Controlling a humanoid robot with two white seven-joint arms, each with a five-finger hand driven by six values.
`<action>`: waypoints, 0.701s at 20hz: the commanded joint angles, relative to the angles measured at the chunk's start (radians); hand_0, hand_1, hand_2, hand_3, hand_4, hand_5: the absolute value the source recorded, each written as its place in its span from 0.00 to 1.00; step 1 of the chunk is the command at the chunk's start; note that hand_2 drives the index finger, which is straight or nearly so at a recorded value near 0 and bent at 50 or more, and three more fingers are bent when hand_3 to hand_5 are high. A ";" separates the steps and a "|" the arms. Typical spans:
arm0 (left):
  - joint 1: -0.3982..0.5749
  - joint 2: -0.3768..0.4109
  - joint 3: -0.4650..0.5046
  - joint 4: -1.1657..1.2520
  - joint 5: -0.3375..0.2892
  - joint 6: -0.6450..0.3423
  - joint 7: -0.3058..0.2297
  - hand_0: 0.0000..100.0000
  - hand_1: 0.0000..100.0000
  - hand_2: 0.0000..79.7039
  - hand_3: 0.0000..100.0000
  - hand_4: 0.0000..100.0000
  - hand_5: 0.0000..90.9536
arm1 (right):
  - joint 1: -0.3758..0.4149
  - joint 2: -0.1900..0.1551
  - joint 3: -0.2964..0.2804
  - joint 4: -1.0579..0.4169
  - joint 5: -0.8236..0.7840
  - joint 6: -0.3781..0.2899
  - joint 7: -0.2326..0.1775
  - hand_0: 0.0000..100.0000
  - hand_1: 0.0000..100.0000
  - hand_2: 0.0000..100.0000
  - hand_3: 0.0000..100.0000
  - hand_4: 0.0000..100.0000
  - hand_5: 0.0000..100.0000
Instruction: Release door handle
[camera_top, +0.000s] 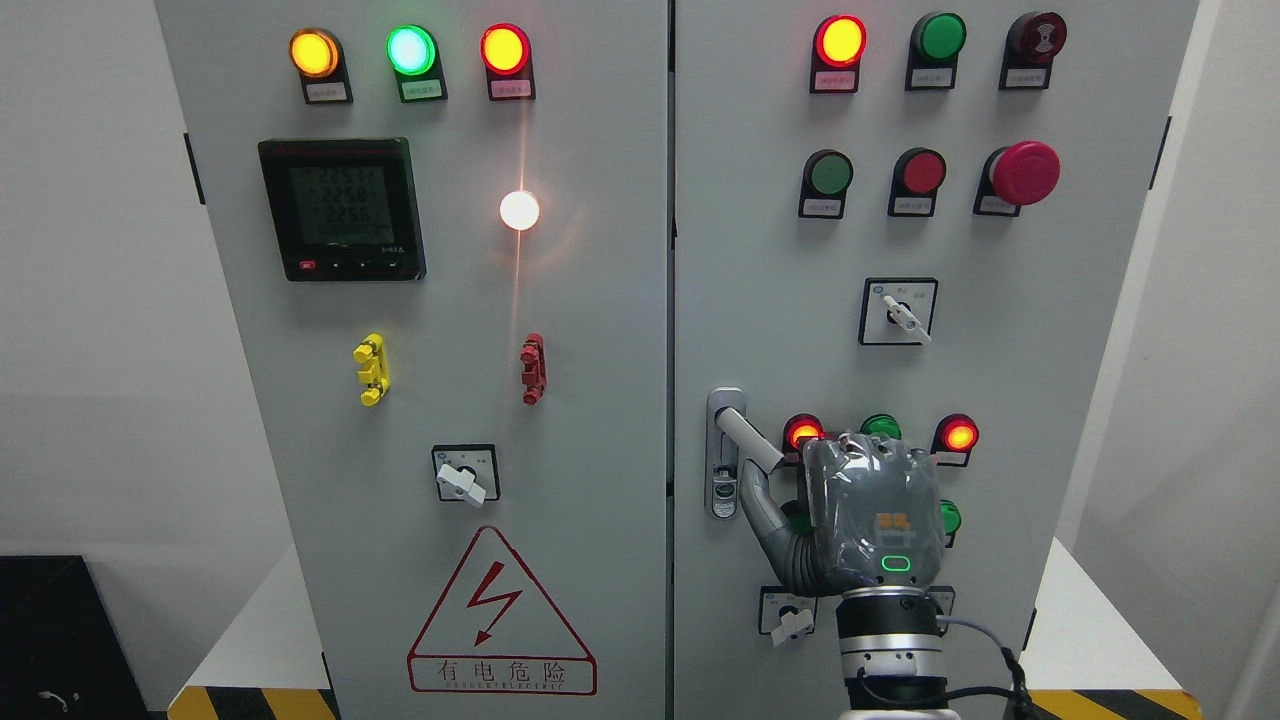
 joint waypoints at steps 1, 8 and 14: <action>0.000 0.000 0.000 0.000 0.000 -0.001 0.000 0.12 0.56 0.00 0.00 0.00 0.00 | -0.001 0.002 -0.002 -0.003 0.000 -0.001 0.000 0.53 0.26 0.93 1.00 1.00 1.00; 0.000 0.000 0.000 0.000 0.000 -0.001 0.000 0.12 0.56 0.00 0.00 0.00 0.00 | 0.001 0.002 -0.002 -0.003 0.002 0.001 0.000 0.53 0.26 0.93 1.00 1.00 1.00; 0.000 0.000 0.000 0.000 0.000 -0.001 0.000 0.12 0.56 0.00 0.00 0.00 0.00 | 0.001 0.003 -0.009 -0.004 0.002 0.001 0.000 0.53 0.26 0.93 1.00 1.00 1.00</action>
